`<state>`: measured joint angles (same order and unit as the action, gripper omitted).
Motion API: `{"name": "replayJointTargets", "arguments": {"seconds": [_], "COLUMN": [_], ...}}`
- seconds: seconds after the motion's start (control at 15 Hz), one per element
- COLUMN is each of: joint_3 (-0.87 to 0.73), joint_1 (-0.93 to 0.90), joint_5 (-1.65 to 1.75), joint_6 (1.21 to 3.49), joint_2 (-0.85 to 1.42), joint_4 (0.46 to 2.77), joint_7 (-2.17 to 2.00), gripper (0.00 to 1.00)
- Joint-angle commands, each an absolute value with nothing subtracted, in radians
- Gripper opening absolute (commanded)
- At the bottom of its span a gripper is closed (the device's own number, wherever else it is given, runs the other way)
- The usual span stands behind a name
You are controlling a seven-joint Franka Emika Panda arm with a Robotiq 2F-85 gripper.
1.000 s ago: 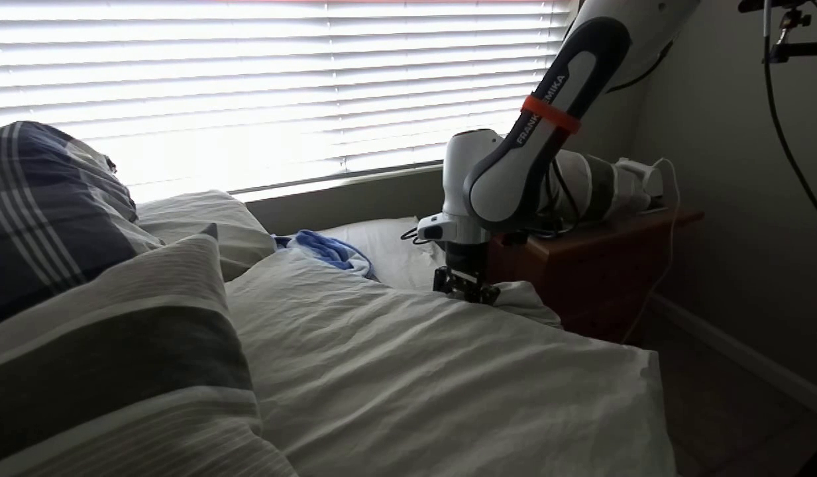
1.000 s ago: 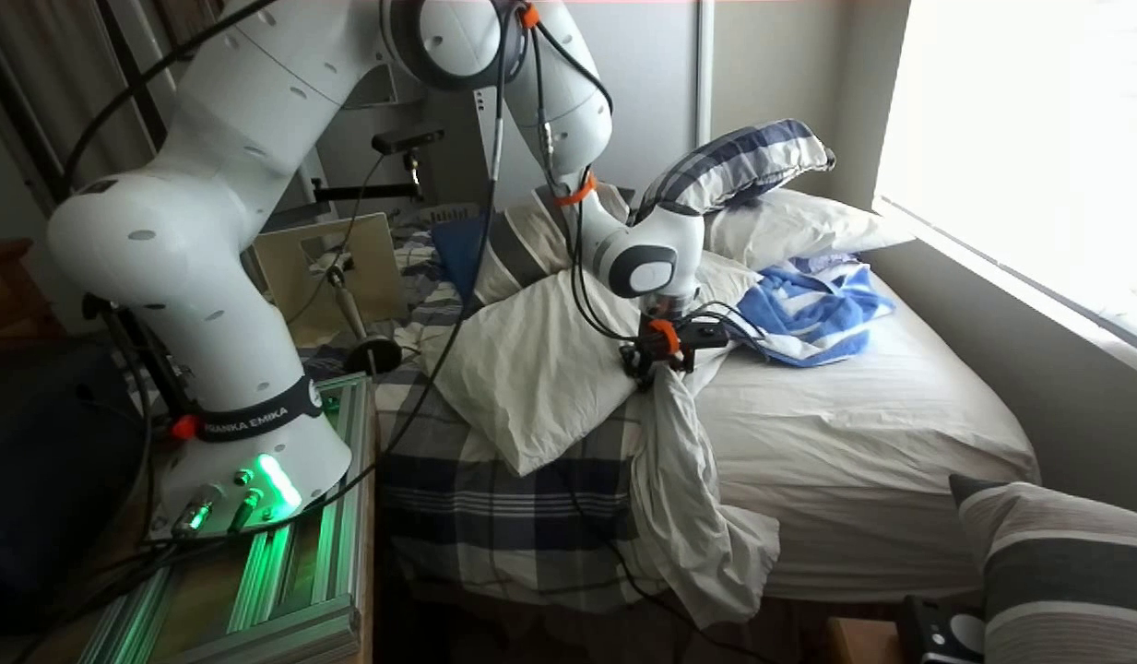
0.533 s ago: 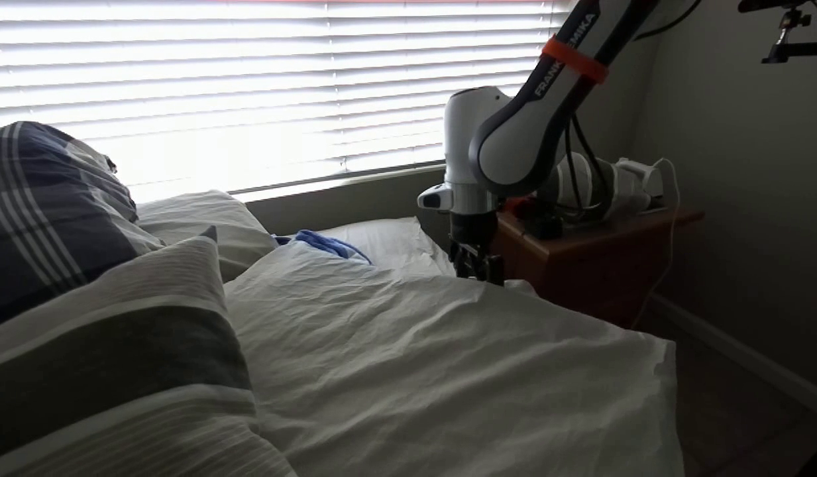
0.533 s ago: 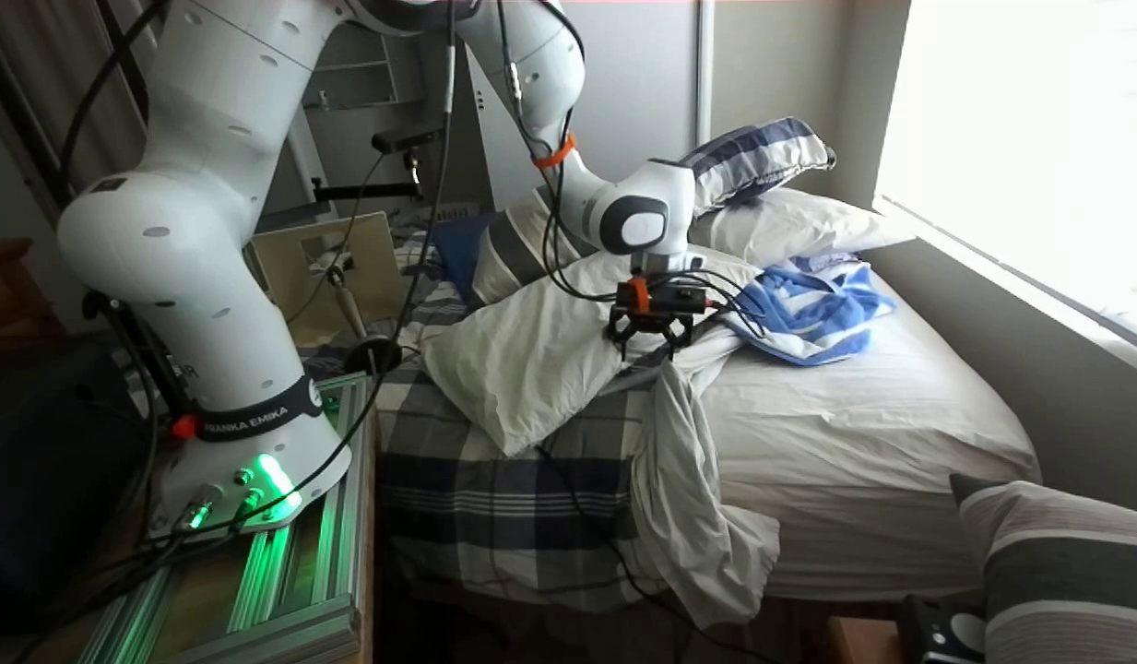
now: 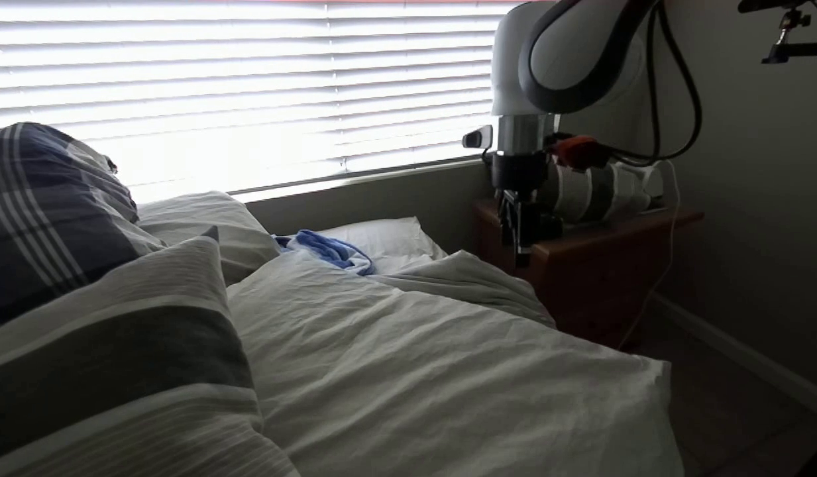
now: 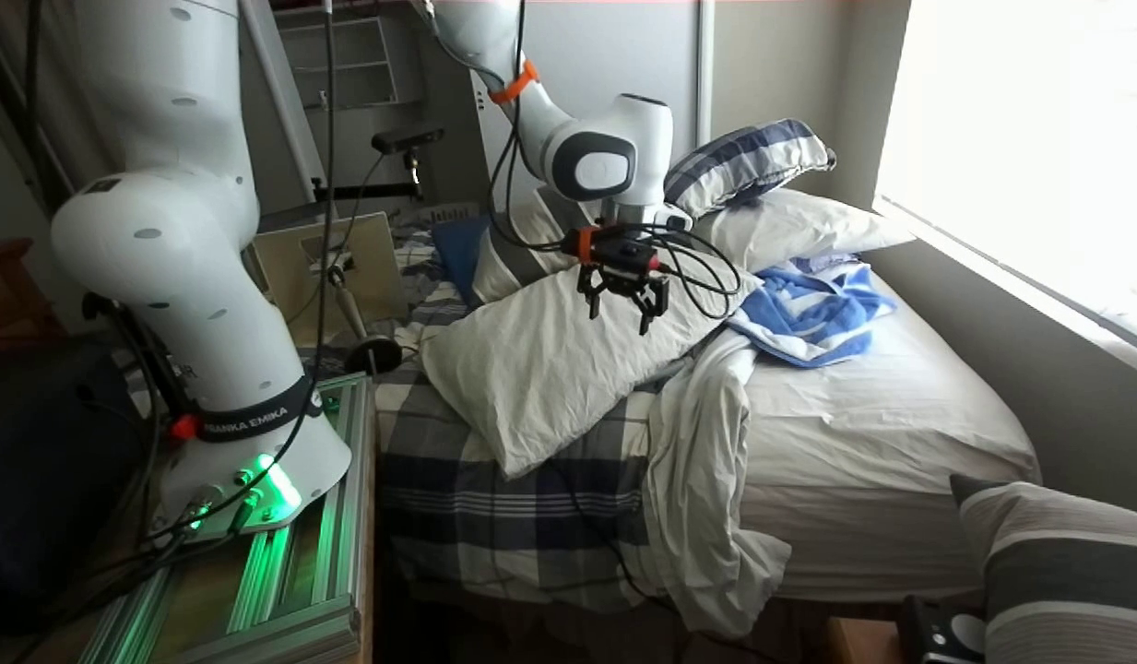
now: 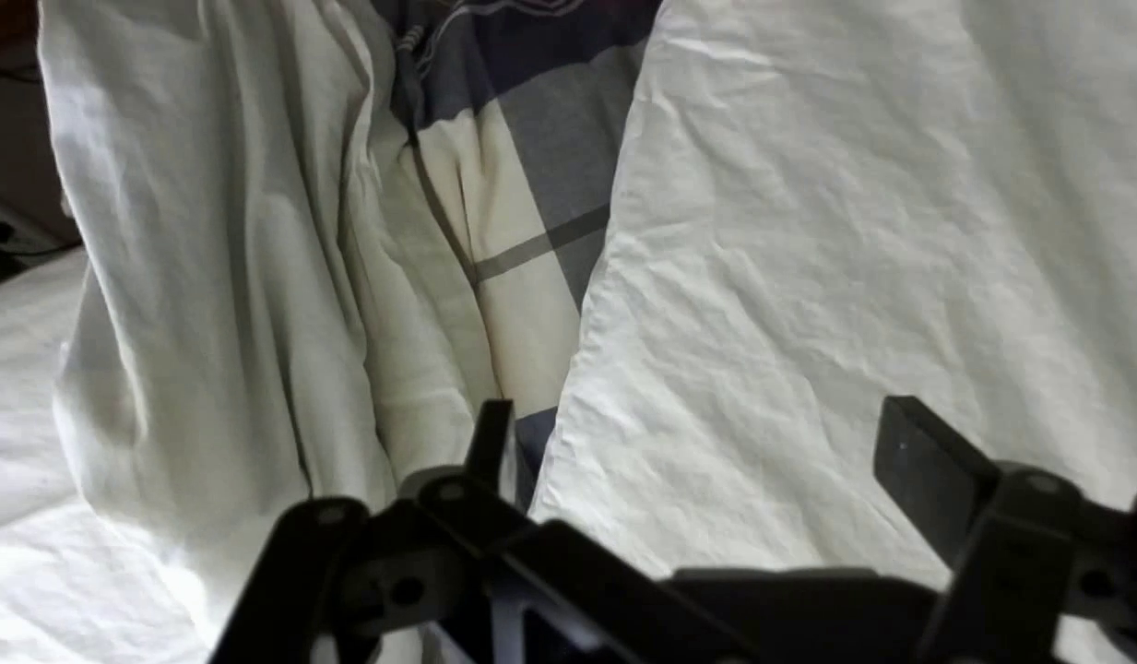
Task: Pull the beddings on the bed a little downwards
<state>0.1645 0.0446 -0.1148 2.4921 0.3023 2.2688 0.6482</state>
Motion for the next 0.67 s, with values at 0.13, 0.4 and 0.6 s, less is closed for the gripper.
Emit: {"name": "replayJointTargets", "arguments": {"seconds": [0.13,0.4,0.6], "joint_3": [0.148,0.134,0.134], "joint_1": [0.049,0.039,0.039], "joint_5": [-0.218,-0.257,-0.257], "joint_6": [2.527,2.553,2.556], "joint_2": [0.176,0.096,0.094], "joint_4": [2.377,2.455,2.458], "joint_7": [0.614,0.594,0.590], "gripper": [1.00,1.00,1.00]}}
